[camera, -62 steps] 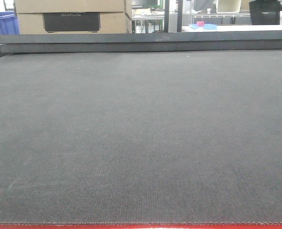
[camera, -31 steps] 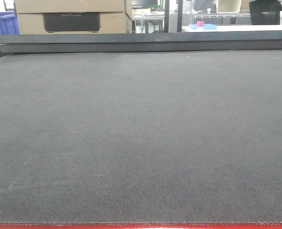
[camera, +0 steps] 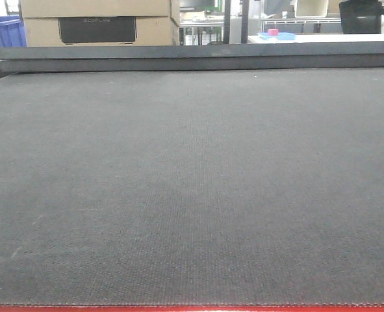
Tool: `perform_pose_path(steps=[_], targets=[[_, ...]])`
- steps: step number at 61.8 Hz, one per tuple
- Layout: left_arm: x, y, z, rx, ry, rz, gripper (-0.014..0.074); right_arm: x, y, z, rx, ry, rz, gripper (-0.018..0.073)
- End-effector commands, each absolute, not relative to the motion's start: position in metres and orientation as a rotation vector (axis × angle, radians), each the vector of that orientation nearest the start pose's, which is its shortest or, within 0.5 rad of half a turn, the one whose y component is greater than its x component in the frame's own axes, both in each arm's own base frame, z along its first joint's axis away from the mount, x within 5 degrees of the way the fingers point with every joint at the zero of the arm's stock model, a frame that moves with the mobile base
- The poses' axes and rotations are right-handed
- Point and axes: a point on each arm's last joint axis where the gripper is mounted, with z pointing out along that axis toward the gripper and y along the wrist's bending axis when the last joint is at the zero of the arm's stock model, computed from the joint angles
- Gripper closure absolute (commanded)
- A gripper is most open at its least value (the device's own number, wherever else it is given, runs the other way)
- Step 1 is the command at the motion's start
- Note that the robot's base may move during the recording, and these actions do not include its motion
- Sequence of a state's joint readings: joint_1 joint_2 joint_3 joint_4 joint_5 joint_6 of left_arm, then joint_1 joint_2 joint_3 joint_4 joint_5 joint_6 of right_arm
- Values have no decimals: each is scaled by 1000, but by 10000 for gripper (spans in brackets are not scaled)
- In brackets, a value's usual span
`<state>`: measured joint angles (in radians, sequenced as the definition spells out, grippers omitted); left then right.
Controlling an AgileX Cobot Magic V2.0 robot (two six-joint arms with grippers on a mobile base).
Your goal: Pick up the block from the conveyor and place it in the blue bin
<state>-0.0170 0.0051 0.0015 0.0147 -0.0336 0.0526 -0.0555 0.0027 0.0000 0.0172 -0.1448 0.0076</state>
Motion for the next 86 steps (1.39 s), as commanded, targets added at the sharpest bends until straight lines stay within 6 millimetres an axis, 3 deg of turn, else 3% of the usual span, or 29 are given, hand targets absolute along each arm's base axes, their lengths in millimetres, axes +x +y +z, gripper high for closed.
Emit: perform_pose_path(steps=[1,7,25,35,46,58,68,78,86], targets=[[56,-1,218,47,1441,26,707,52,-4,232,59,1270,-32,721],[51,-1,235,48,1476,26,707,48,-3,252,57,1243,-31,721],[25,0,329,54,1501,41,707,27,-1,333,56,1411,-24,721],[35,0,366,58,1690,40,707,36,-1,368,58,1569,-20,721],[70,-1,384,66,2014,28,707,72,-3,391,65,1808,-15,721],[114,-2,390,76,2346,16,707,121,-6,391,75,2119,-7,721],[148,-4,388,78,2450,-13,707,149,-7,388,81,2339,0,721],[171,-8,377,68,2515,-71,707,175,-9,367,88,2526,6,721],[191,-9,365,-54,2557,-111,707,197,-10,344,100,2722,15,721]])
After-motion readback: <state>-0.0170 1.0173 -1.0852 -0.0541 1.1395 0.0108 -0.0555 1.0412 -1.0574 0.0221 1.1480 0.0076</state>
